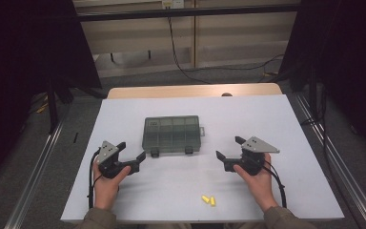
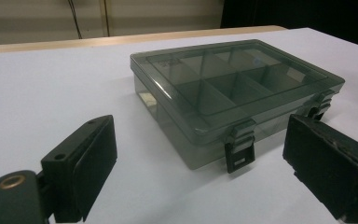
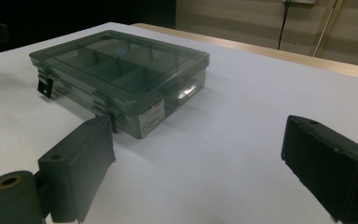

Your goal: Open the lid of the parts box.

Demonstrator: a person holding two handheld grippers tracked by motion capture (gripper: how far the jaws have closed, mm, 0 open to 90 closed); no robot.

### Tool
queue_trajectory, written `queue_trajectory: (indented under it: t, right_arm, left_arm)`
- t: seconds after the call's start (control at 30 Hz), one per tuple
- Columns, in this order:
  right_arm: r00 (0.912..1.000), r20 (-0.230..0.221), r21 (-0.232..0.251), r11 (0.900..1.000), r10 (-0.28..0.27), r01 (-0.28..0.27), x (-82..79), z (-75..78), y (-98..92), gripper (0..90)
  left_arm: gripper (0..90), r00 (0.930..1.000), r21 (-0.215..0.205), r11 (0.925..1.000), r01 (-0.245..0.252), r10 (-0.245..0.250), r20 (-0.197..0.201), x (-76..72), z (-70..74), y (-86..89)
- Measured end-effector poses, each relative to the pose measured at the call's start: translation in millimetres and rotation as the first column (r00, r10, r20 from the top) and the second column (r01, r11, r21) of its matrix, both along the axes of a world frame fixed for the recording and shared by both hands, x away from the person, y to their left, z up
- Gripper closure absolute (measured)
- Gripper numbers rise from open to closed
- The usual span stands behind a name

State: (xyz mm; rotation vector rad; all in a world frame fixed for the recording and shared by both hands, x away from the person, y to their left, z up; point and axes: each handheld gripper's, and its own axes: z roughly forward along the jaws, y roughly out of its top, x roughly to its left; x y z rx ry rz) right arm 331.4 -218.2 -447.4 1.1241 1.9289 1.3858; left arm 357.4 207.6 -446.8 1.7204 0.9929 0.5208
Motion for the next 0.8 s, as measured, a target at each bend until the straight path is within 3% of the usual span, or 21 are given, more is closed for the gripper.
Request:
queue_trajectory:
  t: [0.23, 0.33, 0.57, 0.8]
  right_arm:
    - [0.9999, -0.012, -0.003, 1.000, 0.003, -0.003, 6.1, 0.5, 5.2, 12.3]
    - [0.9999, -0.016, -0.002, 1.000, 0.004, -0.004, 9.5, 0.4, 7.8, 17.4]
    - [0.9994, -0.034, -0.004, 1.000, -0.005, 0.005, 14.8, -2.3, 9.6, 22.7]
    - [0.9987, -0.050, 0.000, 1.000, 0.008, -0.008, 19.9, 1.0, 13.4, 28.3]
  left_arm:
    - [14.3, 1.0000, 0.017, 0.9998, 0.006, -0.006, 0.001, 2.8, 0.5, 0.2]
    - [20.4, 1.0000, 0.024, 0.9997, -0.002, 0.002, -0.002, 3.9, 1.4, -0.6]
    - [26.6, 0.9998, 0.015, 0.9997, -0.020, 0.020, -0.008, 6.8, 2.9, 1.2]
    - [35.6, 0.9987, 0.028, 0.9990, -0.035, 0.036, -0.035, 10.4, 5.7, 4.2]
